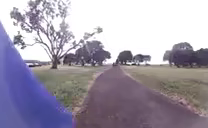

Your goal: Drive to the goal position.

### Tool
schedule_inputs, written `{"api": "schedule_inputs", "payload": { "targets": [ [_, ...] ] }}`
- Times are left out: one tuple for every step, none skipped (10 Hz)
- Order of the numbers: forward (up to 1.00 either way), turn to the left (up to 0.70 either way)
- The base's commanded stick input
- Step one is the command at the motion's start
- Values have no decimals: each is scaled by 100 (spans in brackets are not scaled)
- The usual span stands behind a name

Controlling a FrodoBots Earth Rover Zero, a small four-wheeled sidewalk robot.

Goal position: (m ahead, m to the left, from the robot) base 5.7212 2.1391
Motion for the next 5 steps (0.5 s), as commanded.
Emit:
{"api": "schedule_inputs", "payload": {
  "targets": [
    [70,0],
    [70,0],
    [70,0],
    [70,0],
    [70,0]
  ]
}}
